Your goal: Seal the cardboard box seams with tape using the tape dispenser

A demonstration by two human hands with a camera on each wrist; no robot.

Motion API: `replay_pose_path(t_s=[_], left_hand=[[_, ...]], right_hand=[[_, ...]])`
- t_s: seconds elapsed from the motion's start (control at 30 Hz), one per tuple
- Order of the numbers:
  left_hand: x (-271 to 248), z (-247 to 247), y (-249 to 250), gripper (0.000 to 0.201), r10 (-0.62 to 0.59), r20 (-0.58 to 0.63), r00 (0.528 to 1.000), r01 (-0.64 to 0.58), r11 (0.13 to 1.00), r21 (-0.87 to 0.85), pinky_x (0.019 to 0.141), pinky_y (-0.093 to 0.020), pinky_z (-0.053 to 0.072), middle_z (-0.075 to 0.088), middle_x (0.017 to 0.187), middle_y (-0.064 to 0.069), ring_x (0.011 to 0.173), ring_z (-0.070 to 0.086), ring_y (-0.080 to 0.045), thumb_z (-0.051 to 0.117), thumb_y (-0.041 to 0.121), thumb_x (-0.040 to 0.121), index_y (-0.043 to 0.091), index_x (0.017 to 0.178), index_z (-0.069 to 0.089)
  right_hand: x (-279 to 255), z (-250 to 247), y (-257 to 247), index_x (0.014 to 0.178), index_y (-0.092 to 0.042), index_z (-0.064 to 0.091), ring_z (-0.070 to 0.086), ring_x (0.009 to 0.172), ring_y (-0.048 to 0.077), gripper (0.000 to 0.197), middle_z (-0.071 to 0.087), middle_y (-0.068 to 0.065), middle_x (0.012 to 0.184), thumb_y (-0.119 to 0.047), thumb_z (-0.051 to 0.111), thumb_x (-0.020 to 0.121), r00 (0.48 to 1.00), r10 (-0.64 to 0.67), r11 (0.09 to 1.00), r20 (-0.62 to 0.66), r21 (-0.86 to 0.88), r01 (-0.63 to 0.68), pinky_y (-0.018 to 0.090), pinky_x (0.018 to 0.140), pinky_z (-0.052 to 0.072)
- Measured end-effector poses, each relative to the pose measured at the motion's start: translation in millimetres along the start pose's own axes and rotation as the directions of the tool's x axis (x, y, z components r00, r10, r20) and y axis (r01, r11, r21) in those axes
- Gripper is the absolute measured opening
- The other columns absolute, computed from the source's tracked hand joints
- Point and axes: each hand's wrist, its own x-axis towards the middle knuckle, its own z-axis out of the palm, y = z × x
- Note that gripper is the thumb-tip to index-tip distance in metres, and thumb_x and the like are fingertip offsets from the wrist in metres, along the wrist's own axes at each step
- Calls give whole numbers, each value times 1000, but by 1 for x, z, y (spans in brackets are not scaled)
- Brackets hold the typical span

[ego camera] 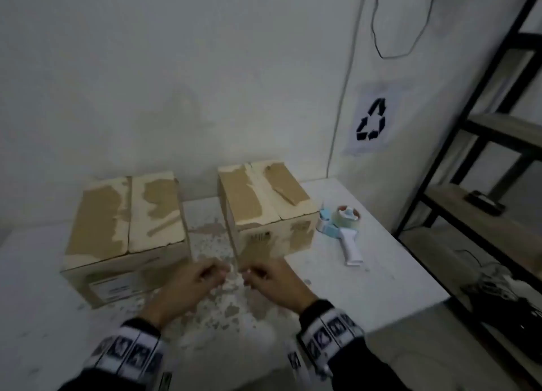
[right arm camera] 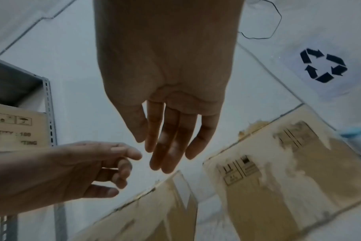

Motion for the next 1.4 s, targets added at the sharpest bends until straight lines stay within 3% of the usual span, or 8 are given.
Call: replay_pose_path(t_s=[0.4,0.5,0.6,0.77,0.93,1.13,1.27,1.4], left_hand=[[169,53,76,17,179,-148,973,-162,979,123,82,-23,43,60,104,-1,96,56,-12,54,16,90,16,106,61],[206,81,83,27,217,-77,973,-196,956,216,85,-19,34,54,115,-5,106,51,-15,54,14,89,12,116,57],[238,108,89,33,223,-24,974,-207,935,289,90,-20,33,49,122,-6,114,48,-20,54,12,86,12,119,55],[276,140,98,34,189,54,981,-195,912,360,103,-26,32,48,125,-2,117,43,-20,51,16,88,16,122,53],[293,142,110,36,131,69,989,-148,875,460,94,-25,26,51,127,0,118,35,-22,54,18,86,19,121,56],[306,130,110,34,20,181,983,-103,880,463,97,-30,30,51,123,2,118,34,-21,58,30,86,27,120,57],[310,120,115,27,45,151,988,-93,939,330,93,-27,39,56,117,1,110,47,-16,56,31,90,24,116,60],[317,109,122,19,60,44,997,-66,987,148,81,-20,42,59,111,4,100,53,-12,55,27,91,24,109,64]], right_hand=[[92,-118,84,89,-16,71,67,81,31,15,73,12,83,-17,57,85,885,231,972,-404,56,-228,43,79,55],[100,-146,141,87,-12,70,65,94,37,17,72,19,96,-13,53,84,801,413,902,-433,71,-427,42,89,52],[98,-167,195,120,1,59,56,116,35,35,61,22,124,-18,51,92,713,609,745,-347,-59,-664,33,95,42],[97,-186,259,142,-1,34,50,128,27,85,47,15,142,-31,78,76,495,831,510,-256,-8,-860,32,104,42],[103,-188,282,132,-8,52,58,116,26,76,58,11,131,-34,82,67,467,883,468,-36,0,-884,28,95,47],[110,-192,298,125,-11,56,59,111,27,62,61,10,123,-25,74,68,491,867,497,-80,192,-846,29,87,48],[119,-204,295,97,0,63,58,45,20,44,64,10,67,-18,66,58,512,843,528,-165,428,-733,18,40,42],[138,-223,282,97,-1,59,59,41,21,47,67,9,60,-28,65,59,537,785,615,-307,488,-619,21,45,43]])
